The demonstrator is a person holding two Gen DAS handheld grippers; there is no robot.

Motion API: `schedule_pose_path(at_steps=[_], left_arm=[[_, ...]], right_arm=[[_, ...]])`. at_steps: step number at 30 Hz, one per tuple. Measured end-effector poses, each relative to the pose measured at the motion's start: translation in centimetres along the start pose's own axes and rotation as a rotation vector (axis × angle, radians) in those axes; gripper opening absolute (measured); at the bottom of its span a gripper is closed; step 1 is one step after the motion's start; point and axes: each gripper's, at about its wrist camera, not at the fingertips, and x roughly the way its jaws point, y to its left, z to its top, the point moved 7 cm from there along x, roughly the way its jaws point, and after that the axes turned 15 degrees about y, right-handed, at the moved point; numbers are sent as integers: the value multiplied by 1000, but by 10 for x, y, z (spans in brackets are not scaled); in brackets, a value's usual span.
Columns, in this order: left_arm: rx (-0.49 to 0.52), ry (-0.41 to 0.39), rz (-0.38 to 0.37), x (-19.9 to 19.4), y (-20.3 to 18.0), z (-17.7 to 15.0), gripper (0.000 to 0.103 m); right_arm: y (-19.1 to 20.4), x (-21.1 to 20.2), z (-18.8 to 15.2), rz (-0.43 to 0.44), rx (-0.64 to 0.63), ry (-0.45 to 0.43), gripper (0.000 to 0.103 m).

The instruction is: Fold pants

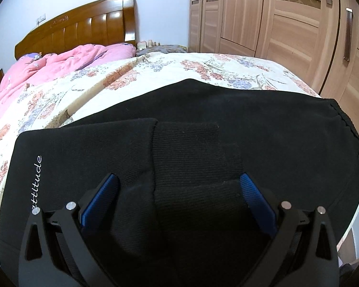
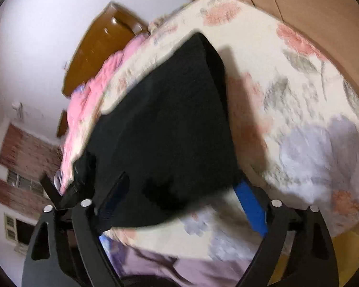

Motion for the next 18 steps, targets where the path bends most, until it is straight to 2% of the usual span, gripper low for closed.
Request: schedule_pose_path(at_steps=[3, 4, 6, 8, 10, 14, 17, 18], left_arm=[[-4, -5, -2, -1, 1, 0, 102], [-5, -5, -3, -1, 1, 0, 102], [-5, -4, 0, -1, 1, 1, 102], [-7, -6, -3, -1, 2, 1, 102], [-7, -5, -4, -1, 1, 1, 102], [-7, -6, -5, -2, 1, 1, 102], [-11, -9, -10, -2, 1, 2, 102], [-13, -10, -11, -1, 1, 1, 102]], right_arm=[[7, 4, -9, -57, -46, 11, 87], [9, 6, -5, -61, -37, -2, 94], [12, 8, 2, -44, -20, -33, 94], [13, 5, 14, 44, 11, -126, 94], [11, 6, 19, 85, 31, -157, 94], [19, 13, 17, -2, -49, -113, 95], [9, 8, 21, -32, 5, -80, 90], [5, 6, 19, -47, 24, -71, 85]])
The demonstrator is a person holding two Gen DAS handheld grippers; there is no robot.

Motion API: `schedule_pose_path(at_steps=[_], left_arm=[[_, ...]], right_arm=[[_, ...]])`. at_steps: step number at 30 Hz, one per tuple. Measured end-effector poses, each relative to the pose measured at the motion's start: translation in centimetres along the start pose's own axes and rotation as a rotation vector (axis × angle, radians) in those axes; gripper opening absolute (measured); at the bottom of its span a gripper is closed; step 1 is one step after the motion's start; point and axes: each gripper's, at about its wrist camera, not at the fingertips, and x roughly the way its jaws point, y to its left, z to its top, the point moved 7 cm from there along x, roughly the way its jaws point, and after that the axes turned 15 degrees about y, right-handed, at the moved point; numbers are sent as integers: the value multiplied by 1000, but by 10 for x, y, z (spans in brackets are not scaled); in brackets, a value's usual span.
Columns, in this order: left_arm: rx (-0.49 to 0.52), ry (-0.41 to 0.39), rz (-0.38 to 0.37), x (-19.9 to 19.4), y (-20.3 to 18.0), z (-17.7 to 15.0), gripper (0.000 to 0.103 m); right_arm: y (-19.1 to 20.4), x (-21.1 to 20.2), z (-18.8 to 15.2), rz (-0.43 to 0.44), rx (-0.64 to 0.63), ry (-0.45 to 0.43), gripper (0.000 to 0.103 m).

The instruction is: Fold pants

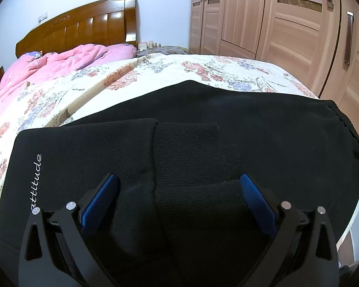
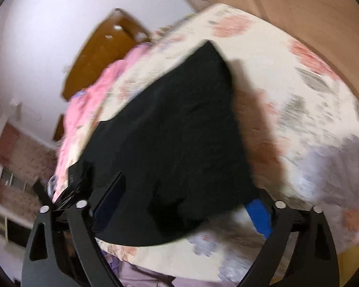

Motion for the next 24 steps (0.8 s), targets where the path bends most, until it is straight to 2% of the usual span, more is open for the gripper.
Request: schedule_pose_path(at_steps=[3, 5, 7, 9, 12, 14, 15, 16, 17, 18, 19, 20, 22, 24], left_arm=[[-3, -1, -6, 0, 1, 0, 102], [-2, -2, -6, 1, 1, 0, 102], [-4, -3, -8, 0, 1, 0, 102], [-5, -4, -7, 0, 0, 0, 102], [-4, -2, -8, 0, 0, 0, 102], [-3, -1, -7, 1, -1, 0, 102], [-3, -1, -6, 1, -1, 0, 102], [-3, -1, -6, 1, -1, 0, 102], [-3, -1, -7, 0, -1, 0, 102], [-5, -2, -9, 0, -1, 0, 102], [-6, -2, -10, 0, 0, 0, 102], [-6, -2, -11, 0, -1, 0, 102], [-9, -3, -20, 0, 0, 0, 102], [-19, -2, -42, -1, 2, 1, 102]], right_arm=[[-2, -1, -4, -28, -23, -1, 83], [5, 1, -15, -83, -54, 41, 88], [13, 5, -24, -55, -72, 59, 95], [17, 8, -22, -76, -86, 44, 95], [13, 6, -3, 6, -7, -70, 95], [10, 7, 5, 22, 17, -136, 95], [11, 7, 6, 12, 14, -147, 89], [11, 7, 6, -14, 6, -159, 62], [8, 6, 4, -20, 9, -166, 55], [1, 4, 2, 58, 26, -175, 50], [-3, 0, 0, 97, 37, -196, 46], [-4, -2, -3, 95, 30, -208, 44], [2, -19, -10, 80, -11, -273, 34], [11, -34, -13, 77, -40, -324, 31]])
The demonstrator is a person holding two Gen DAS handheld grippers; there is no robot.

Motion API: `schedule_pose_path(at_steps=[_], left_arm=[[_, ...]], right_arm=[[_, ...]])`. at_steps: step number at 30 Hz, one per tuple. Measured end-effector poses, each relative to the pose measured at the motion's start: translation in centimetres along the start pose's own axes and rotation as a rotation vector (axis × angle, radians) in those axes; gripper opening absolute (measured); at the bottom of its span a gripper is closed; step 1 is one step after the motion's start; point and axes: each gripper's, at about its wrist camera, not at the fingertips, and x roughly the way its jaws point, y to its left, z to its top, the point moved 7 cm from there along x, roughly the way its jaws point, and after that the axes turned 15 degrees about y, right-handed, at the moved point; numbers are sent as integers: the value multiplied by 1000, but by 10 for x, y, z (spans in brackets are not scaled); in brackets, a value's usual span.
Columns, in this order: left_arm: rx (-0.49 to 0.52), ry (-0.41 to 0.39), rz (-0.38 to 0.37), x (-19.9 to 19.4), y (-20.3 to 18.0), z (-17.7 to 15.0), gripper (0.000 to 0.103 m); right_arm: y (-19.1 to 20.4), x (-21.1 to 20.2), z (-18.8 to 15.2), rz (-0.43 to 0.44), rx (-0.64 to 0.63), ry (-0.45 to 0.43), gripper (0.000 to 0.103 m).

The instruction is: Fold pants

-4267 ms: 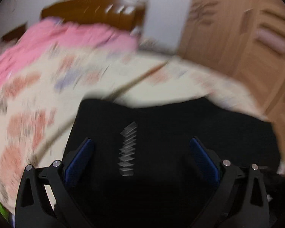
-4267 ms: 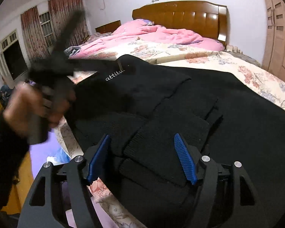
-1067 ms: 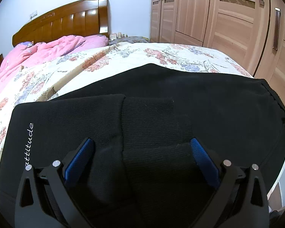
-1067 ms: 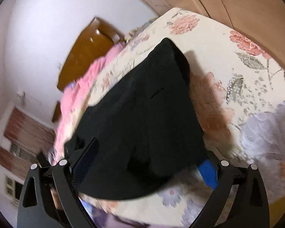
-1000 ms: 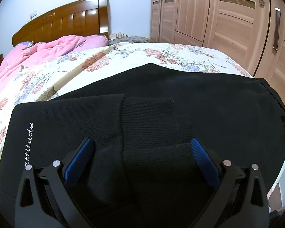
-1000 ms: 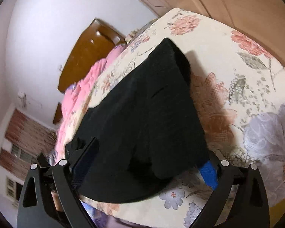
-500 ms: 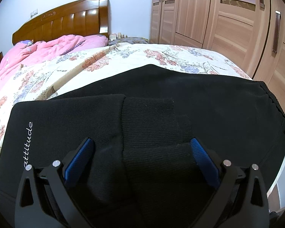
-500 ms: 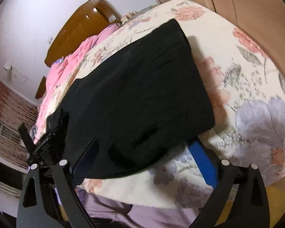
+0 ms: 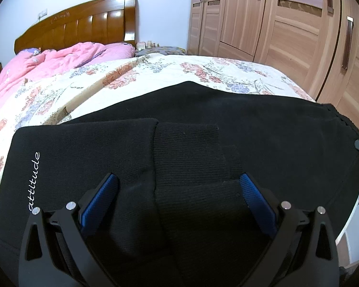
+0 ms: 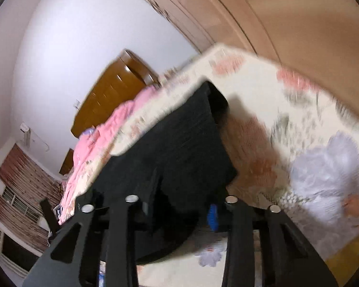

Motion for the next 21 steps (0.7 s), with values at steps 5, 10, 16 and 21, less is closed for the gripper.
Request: schedule_pose_path(at_steps=[5, 10, 16, 21], left_arm=[[11, 16, 44, 3, -2, 0, 102], [28, 53, 101, 7, -5, 1, 102], [-77, -78, -72, -49, 23, -12, 102], [-324, -280, 20, -132, 117, -45, 101]], right_arm=[[0, -4, 1, -5, 14, -33, 30], [17, -15, 3, 0, 4, -69, 30], [168, -21, 17, -64, -397, -167, 29], [316, 37, -32, -70, -784, -152, 29]])
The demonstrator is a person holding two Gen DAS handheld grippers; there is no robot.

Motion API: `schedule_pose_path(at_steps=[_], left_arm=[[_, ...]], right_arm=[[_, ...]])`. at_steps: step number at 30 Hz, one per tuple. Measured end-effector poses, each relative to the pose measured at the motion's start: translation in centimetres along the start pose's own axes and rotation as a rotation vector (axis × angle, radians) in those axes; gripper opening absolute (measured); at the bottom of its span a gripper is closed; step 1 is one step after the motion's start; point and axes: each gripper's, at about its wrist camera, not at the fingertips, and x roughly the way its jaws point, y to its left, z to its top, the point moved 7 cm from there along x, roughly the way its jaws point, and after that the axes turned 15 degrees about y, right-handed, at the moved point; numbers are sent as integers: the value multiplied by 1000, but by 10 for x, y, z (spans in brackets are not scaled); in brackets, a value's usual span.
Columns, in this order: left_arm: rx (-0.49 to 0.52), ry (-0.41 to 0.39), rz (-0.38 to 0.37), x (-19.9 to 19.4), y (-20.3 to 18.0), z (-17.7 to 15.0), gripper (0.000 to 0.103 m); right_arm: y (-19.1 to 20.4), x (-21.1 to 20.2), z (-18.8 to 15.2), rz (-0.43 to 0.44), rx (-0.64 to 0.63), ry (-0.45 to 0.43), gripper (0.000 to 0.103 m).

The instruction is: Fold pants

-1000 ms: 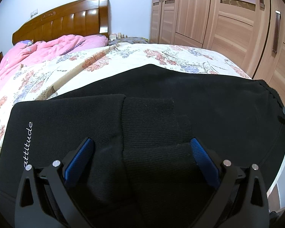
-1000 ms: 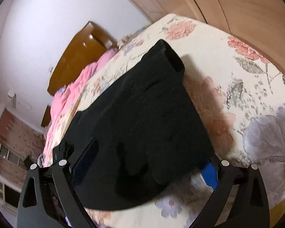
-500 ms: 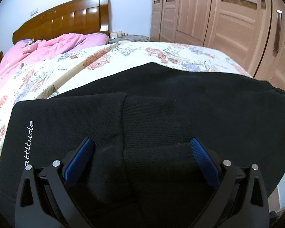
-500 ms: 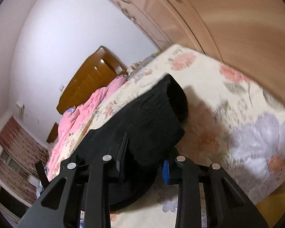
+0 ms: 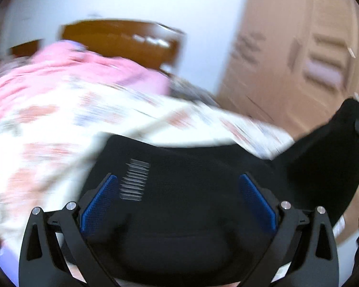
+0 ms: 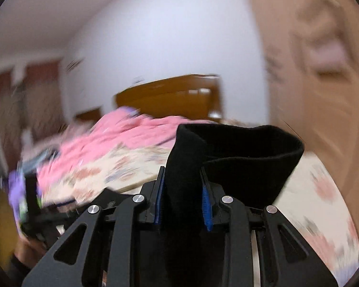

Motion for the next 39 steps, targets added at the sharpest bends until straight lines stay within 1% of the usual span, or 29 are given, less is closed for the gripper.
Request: schedule_pose_path(at_steps=[2, 3, 4, 6, 7, 8, 9, 10, 11, 12, 14, 15, 16, 17, 18, 19, 20, 21, 23, 24, 26, 29, 30, 31, 32, 33, 35, 36, 39], left_arm=[[-56, -49, 18, -26, 34, 0, 101], [-79, -68, -1, -39, 51, -4, 101], [-103, -81, -8, -49, 65, -8, 101], [-151, -95, 18, -63, 92, -18, 101], [-170, -95, 27, -66, 101, -23, 101], [-192, -91, 38, -68, 115, -31, 101], [-203, -87, 46, -69, 121, -35, 101], [-221, -72, 56, -67, 131, -43, 101], [-233, -55, 57, -64, 138, -52, 101], [-241, -43, 53, -64, 145, -59, 101], [-250, -35, 34, -63, 150, -68, 101], [-253, -29, 11, -60, 150, -71, 101], [-256, -29, -14, -60, 148, -73, 101], [-256, -30, -29, -60, 145, -73, 101], [-256, -30, -68, -57, 138, -72, 101], [-251, -29, -111, -57, 131, -70, 101], [-236, -21, -193, -54, 117, -66, 101], [-220, -9, -249, -50, 106, -63, 101], [-175, 39, -362, -37, 76, -55, 101], [-157, 71, -402, -26, 61, -51, 101], [-139, 125, -415, -7, 43, -46, 101], [-149, 249, -466, 27, 20, -42, 101], [-150, 277, -441, 36, 15, -42, 101], [-143, 300, -397, 43, 11, -41, 101], [-142, 312, -378, 47, 9, -40, 101], [-149, 324, -370, 48, 7, -40, 101], [-175, 342, -388, 48, 4, -38, 100], [-176, 338, -399, 45, -1, -37, 97], [-141, 323, -352, 42, -7, -34, 88]], right_arm=[[60, 28, 4, 30, -125, 27, 29], [82, 40, 2, 41, -169, 47, 29], [108, 55, -2, 47, -227, 76, 29], [157, 89, -21, 35, -356, 132, 28], [183, 110, -39, 35, -436, 181, 24], [202, 125, -56, 37, -504, 229, 24], [226, 150, -85, 39, -615, 321, 24], [235, 166, -104, 29, -674, 396, 25], [239, 174, -120, 8, -705, 424, 25], [237, 169, -125, -5, -708, 376, 25], [229, 158, -127, 59, -685, 398, 25], [221, 149, -126, 103, -655, 412, 25], [209, 133, -122, 166, -605, 411, 28], [196, 117, -118, 207, -561, 394, 31], [179, 100, -112, 227, -515, 367, 35], [150, 78, -106, 239, -445, 325, 44], [131, 65, -104, 233, -395, 306, 75], [106, 50, -102, 196, -327, 273, 99], [74, 31, -99, 180, -239, 218, 99], [63, 26, -99, 175, -206, 217, 99], [33, 23, -103, 149, -120, 236, 99], [6, 26, -113, 154, -33, 262, 99], [3, 26, -116, 156, -23, 263, 99], [0, 27, -119, 160, -12, 264, 99], [-2, 28, -121, 168, -5, 266, 99], [-3, 29, -124, 176, 1, 266, 99], [-4, 33, -130, 192, 16, 273, 99], [-7, 33, -132, 195, 19, 276, 99], [-9, 36, -139, 208, 31, 281, 99]])
